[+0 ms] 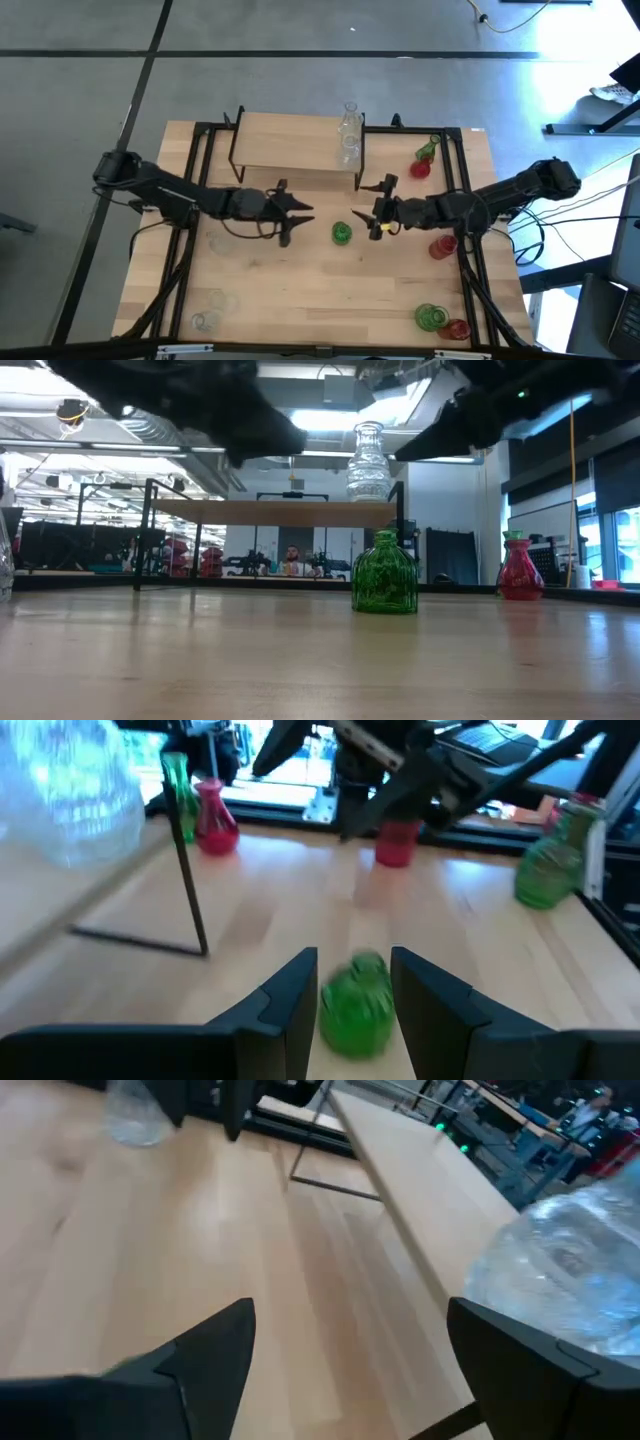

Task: Sort vases onto shelf
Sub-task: Put the transparent vase aligned with the other transparent vases on the shelf

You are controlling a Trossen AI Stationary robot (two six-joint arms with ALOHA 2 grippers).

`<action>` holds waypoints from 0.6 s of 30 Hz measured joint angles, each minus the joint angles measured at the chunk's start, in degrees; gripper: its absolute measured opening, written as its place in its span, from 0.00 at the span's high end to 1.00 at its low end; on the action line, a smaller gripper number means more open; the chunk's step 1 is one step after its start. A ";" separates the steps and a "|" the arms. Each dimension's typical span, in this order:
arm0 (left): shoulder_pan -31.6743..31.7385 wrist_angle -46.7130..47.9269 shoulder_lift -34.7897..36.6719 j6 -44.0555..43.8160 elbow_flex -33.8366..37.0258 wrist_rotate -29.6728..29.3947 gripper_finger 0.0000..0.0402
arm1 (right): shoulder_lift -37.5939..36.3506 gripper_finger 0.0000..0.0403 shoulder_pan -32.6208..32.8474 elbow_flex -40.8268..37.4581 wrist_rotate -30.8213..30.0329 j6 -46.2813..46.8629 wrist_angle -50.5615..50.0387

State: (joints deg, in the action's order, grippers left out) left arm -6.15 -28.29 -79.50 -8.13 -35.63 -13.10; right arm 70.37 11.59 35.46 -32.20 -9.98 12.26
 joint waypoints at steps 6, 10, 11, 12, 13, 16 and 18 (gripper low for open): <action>3.88 -0.17 -4.89 7.00 -7.37 1.59 0.70 | 0.00 0.22 -4.65 -0.01 3.60 -0.98 1.09; 5.62 0.31 -7.74 7.18 -9.62 6.71 0.70 | 0.00 0.22 -6.95 -0.02 9.18 -2.43 4.61; 5.73 0.50 -7.97 7.17 -9.65 7.77 0.70 | 0.00 0.22 -7.56 -0.01 10.07 -2.38 4.90; 5.75 0.57 -8.12 7.02 -9.59 8.35 0.70 | 0.00 0.22 -8.21 -0.02 10.88 -2.33 4.98; 5.71 0.26 -8.18 6.75 -9.43 8.46 0.70 | 0.00 0.22 -8.87 -0.02 11.09 -2.33 5.11; 5.42 0.59 -8.26 5.68 -8.59 8.19 0.70 | 0.53 0.22 -10.67 -0.02 13.85 -2.31 6.99; 5.33 0.58 -8.27 5.29 -8.30 8.13 0.70 | 1.45 0.22 -11.71 -0.02 16.38 -2.32 8.13</action>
State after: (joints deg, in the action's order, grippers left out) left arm -0.82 -27.71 -87.77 -2.84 -43.93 -4.97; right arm 71.82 -0.12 35.44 -15.82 -12.30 20.39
